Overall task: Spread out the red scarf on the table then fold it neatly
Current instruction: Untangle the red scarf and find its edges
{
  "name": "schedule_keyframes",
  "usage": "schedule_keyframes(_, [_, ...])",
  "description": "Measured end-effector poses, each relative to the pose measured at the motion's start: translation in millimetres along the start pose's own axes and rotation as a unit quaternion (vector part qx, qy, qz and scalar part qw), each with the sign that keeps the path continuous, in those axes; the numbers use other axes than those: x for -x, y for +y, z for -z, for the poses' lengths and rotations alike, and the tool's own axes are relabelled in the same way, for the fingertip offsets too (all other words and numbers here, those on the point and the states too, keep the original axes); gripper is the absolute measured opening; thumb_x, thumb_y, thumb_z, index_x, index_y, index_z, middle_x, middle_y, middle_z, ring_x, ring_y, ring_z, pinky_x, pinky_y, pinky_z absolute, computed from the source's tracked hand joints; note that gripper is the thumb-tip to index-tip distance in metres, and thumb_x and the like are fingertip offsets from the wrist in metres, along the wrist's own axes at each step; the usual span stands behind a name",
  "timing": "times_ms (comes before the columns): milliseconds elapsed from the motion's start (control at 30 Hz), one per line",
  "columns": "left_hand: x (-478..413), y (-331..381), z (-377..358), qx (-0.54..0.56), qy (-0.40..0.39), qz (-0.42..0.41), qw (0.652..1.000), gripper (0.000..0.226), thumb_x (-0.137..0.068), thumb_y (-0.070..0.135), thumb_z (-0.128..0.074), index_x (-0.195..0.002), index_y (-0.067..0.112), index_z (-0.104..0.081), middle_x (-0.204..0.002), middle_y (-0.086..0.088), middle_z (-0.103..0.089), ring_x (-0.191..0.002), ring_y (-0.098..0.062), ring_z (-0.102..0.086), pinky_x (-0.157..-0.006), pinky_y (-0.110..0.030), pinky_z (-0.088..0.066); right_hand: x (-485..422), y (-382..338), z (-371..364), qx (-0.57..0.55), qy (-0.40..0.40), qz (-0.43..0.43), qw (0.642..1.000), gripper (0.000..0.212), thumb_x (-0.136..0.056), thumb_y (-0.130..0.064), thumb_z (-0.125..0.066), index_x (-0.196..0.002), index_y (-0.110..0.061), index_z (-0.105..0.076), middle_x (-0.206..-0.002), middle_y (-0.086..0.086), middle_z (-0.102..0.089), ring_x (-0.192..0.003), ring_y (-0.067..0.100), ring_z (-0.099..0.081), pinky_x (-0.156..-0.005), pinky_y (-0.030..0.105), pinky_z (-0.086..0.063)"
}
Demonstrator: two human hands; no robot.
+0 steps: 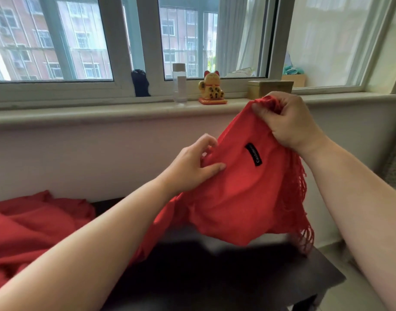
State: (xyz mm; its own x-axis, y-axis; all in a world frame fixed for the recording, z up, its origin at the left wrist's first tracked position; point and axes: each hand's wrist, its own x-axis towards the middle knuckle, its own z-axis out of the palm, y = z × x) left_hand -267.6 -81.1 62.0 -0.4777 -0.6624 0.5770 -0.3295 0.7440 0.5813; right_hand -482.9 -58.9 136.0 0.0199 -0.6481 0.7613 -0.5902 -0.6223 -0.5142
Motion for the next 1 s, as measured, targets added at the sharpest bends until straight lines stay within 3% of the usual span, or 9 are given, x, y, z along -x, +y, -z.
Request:
schedule_keyframes(100, [13.0, -9.5, -3.5, 0.069, -0.116, 0.071, 0.988, 0.028, -0.08, 0.039, -0.066, -0.103, 0.023, -0.066, -0.096, 0.007, -0.069, -0.085, -0.003, -0.063, -0.084, -0.028, -0.053, 3.8, 2.9, 0.7, 0.012, 0.031, 0.008, 0.999, 0.026, -0.091, -0.023, -0.059, -0.072, -0.006, -0.056, -0.063, -0.002, -0.043, -0.056, 0.001, -0.037, -0.055, 0.017, -0.03])
schedule_keyframes(167, [16.2, -10.2, -4.6, 0.103, -0.128, 0.091, 0.982, 0.029, -0.083, 0.039, -0.059, -0.097, 0.016, -0.068, -0.091, 0.006, -0.068, -0.083, -0.005, -0.061, -0.081, -0.031, -0.052, 5.1, 3.0, 1.1, -0.004, 0.03, 0.006, 1.0, 0.021, -0.091, -0.02, -0.059, -0.072, -0.013, -0.056, -0.064, -0.004, -0.044, -0.057, -0.001, -0.04, -0.056, 0.015, -0.032])
schedule_keyframes(333, [7.2, -4.0, -1.2, 0.108, 0.031, 0.036, 0.993, 0.033, -0.093, 0.024, -0.042, -0.097, 0.002, -0.067, -0.1, -0.001, -0.062, -0.091, 0.001, -0.055, -0.087, -0.015, -0.042, 8.5, 4.5, 2.3, -0.017, -0.022, -0.022, 0.999, 0.018, -0.091, -0.015, -0.059, -0.079, -0.002, -0.058, -0.062, -0.001, -0.042, -0.049, 0.0, -0.04, -0.047, 0.012, -0.033])
schedule_keyframes(433, [0.5, -2.8, 4.7, 0.152, 0.12, 0.083, 0.978, 0.018, -0.094, 0.01, -0.052, -0.084, 0.014, -0.066, -0.067, 0.016, -0.062, -0.062, 0.009, -0.05, -0.064, -0.01, -0.041, 11.7, 7.9, 5.2, -0.004, -0.042, -0.018, 0.999, 0.02, -0.091, -0.015, -0.059, -0.072, -0.008, -0.058, -0.061, -0.004, -0.042, -0.05, -0.001, -0.038, -0.049, 0.015, -0.032])
schedule_keyframes(533, [-0.2, -9.0, 5.6, 0.023, -0.049, 0.148, 0.988, 0.025, -0.094, 0.02, -0.053, -0.07, 0.022, -0.062, -0.06, 0.012, -0.054, -0.052, 0.004, -0.042, -0.055, -0.02, -0.038, 15.3, 9.6, 4.0, -0.006, -0.048, 0.0, 0.999, 0.021, -0.091, -0.014, -0.058, -0.074, -0.004, -0.06, -0.065, -0.005, -0.045, -0.058, -0.002, -0.039, -0.056, 0.015, -0.033])
schedule_keyframes(600, [-2.5, -9.6, 1.0, -0.045, -0.076, 0.148, 0.985, 0.029, -0.094, 0.022, -0.052, -0.066, 0.022, -0.058, -0.055, 0.011, -0.048, -0.045, 0.004, -0.039, -0.052, -0.022, -0.034, 18.1, 7.2, 2.3, -0.03, -0.054, 0.009, 0.998, 0.018, -0.091, -0.013, -0.058, -0.077, -0.002, -0.06, -0.063, -0.009, -0.046, -0.058, -0.004, -0.04, -0.057, 0.012, -0.033])
schedule_keyframes(700, [-4.6, -0.4, -7.7, 0.101, -0.038, 0.17, 0.98, 0.026, -0.095, 0.02, -0.05, -0.071, 0.021, -0.06, -0.059, 0.011, -0.055, -0.052, 0.0, -0.046, -0.055, -0.018, -0.039, 21.5, 3.0, 2.7, -0.081, -0.076, 0.01, 0.994, 0.015, -0.088, -0.015, -0.062, -0.082, -0.002, -0.063, -0.058, -0.017, -0.053, -0.059, -0.003, -0.045, -0.058, 0.011, -0.037])
schedule_keyframes(867, [0.3, 8.1, -23.2, 0.245, -0.188, 0.22, 0.925, 0.032, -0.096, 0.019, -0.049, -0.067, 0.018, -0.063, -0.053, 0.012, -0.057, -0.045, 0.001, -0.048, -0.045, -0.013, -0.04, 23.5, -3.5, 9.8, -0.091, -0.085, 0.005, 0.992, 0.019, -0.075, -0.031, -0.067, -0.076, -0.012, -0.065, -0.06, -0.019, -0.06, -0.06, -0.004, -0.049, -0.059, 0.012, -0.04])
schedule_keyframes(1000, [-5.4, 4.8, -22.7, 0.225, -0.001, 0.189, 0.956, 0.023, -0.093, 0.016, -0.054, -0.073, 0.018, -0.065, -0.049, 0.014, -0.06, -0.044, 0.005, -0.048, -0.044, -0.01, -0.039, 27.7, 1.6, 15.5, -0.109, -0.063, -0.007, 0.992, 0.008, -0.075, -0.021, -0.07, -0.074, -0.021, -0.063, -0.059, -0.022, -0.061, -0.06, -0.005, -0.052, -0.058, 0.01, -0.042])
